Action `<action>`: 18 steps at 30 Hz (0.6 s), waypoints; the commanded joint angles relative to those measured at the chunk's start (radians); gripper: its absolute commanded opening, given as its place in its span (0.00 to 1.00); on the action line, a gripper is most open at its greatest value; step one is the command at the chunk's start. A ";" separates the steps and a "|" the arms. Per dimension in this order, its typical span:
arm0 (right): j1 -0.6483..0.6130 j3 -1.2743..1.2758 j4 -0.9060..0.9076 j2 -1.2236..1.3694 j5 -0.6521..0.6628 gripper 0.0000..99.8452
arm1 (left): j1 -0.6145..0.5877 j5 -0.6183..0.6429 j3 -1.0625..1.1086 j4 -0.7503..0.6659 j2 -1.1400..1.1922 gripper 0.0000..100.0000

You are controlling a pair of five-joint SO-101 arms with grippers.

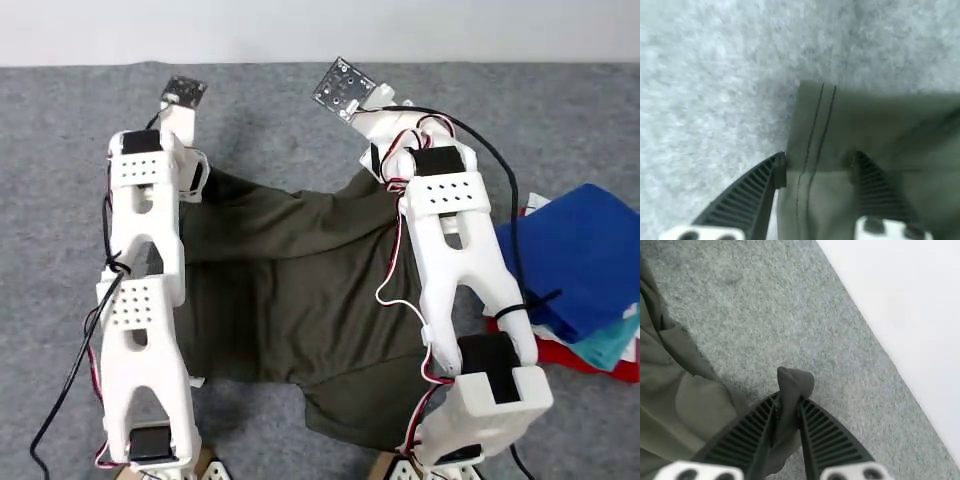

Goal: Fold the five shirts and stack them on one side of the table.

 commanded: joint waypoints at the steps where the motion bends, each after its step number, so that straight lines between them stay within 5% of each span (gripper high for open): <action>1: -0.002 -0.021 0.004 -0.028 0.006 0.01 | -0.018 0.000 -0.160 0.087 0.046 0.19; 9: -0.004 -0.023 0.004 -0.033 0.006 0.01 | -0.006 -0.152 -0.289 0.212 0.118 0.00; 18: -0.001 -0.028 0.004 -0.179 0.008 0.01 | -0.018 -0.164 -0.634 0.302 -0.075 0.00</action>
